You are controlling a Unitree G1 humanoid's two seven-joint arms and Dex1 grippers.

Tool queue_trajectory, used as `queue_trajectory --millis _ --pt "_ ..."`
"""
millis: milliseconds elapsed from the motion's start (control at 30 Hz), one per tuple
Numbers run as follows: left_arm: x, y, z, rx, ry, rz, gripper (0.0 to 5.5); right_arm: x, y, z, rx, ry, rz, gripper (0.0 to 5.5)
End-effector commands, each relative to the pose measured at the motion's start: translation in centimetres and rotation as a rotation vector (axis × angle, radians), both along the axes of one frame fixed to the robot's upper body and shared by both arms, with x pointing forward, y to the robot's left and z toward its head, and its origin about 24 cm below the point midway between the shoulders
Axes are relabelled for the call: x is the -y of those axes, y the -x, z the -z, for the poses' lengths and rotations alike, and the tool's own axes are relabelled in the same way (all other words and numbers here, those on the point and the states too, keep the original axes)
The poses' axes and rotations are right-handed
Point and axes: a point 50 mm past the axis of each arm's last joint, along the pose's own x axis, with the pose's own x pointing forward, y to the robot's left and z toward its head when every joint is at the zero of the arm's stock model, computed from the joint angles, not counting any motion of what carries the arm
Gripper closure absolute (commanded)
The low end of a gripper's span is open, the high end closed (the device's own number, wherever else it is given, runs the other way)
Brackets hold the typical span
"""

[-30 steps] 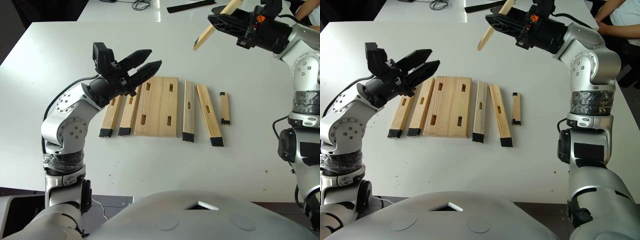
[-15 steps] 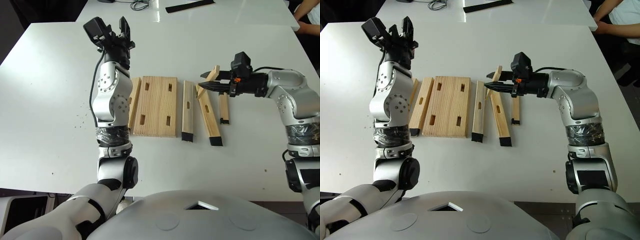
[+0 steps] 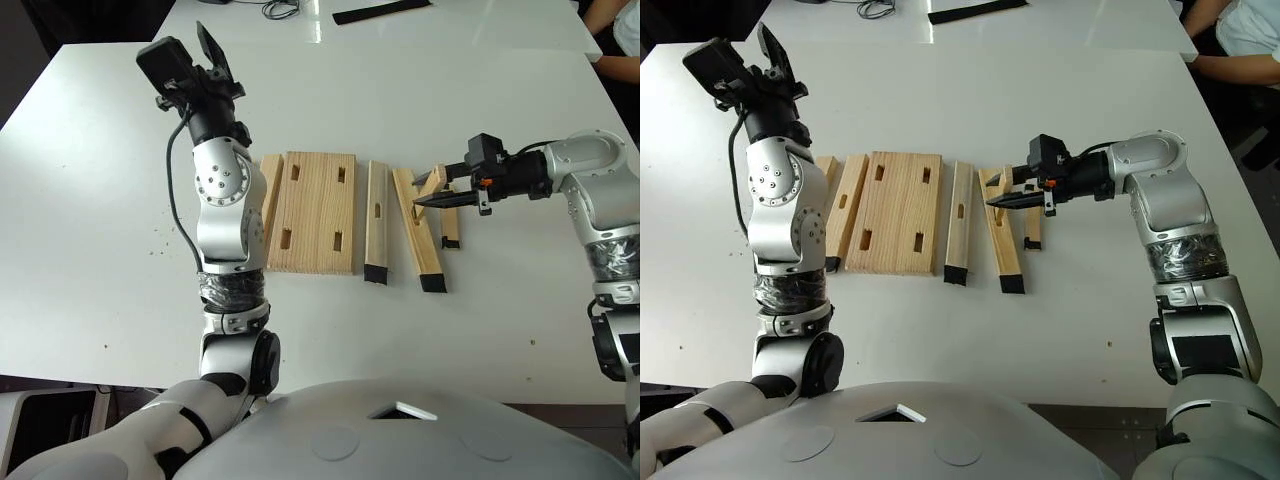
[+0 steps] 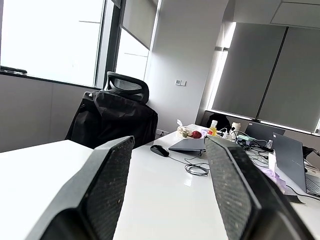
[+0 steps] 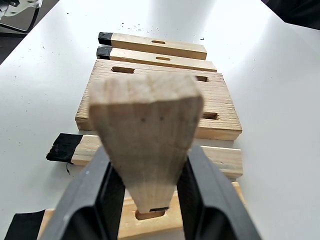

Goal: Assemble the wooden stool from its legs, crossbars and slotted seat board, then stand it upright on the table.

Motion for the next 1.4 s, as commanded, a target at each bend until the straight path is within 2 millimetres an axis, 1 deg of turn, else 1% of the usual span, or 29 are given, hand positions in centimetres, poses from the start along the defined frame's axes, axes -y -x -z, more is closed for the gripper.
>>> queue_trajectory --millis 33,233,533,867,1067,1167,1300,1400 --pt "0.4 0.1 0.0 0.013 -0.009 0.007 2.87 0.3 -0.6 0.3 0.016 0.046 -0.003 4.19" --pt "0.5 -0.4 0.1 0.012 0.000 0.043 2.87 0.5 -0.6 1.5 0.002 0.037 0.020 4.19" --pt "0.7 -0.6 0.1 0.011 -0.018 0.060 2.87 0.2 -0.4 1.5 -0.009 0.011 0.011 4.19" --pt "1.0 -0.8 0.1 0.009 -0.027 0.082 2.87 1.1 0.3 2.9 -0.073 0.025 0.027 4.19" --pt "1.1 -0.6 0.1 0.005 -0.034 0.096 2.87 1.8 0.6 4.5 -0.114 0.038 0.073 4.19" --pt "1.1 -0.6 0.1 -0.001 -0.041 0.106 2.87 2.3 0.9 6.1 -0.161 0.061 0.112 4.19" --pt "1.1 -0.5 0.1 -0.009 -0.045 0.116 2.87 2.7 1.8 8.2 -0.215 0.096 0.133 4.19" --pt "1.1 -0.4 0.1 -0.015 -0.047 0.121 2.87 2.6 2.1 8.8 -0.236 0.086 0.145 4.19"
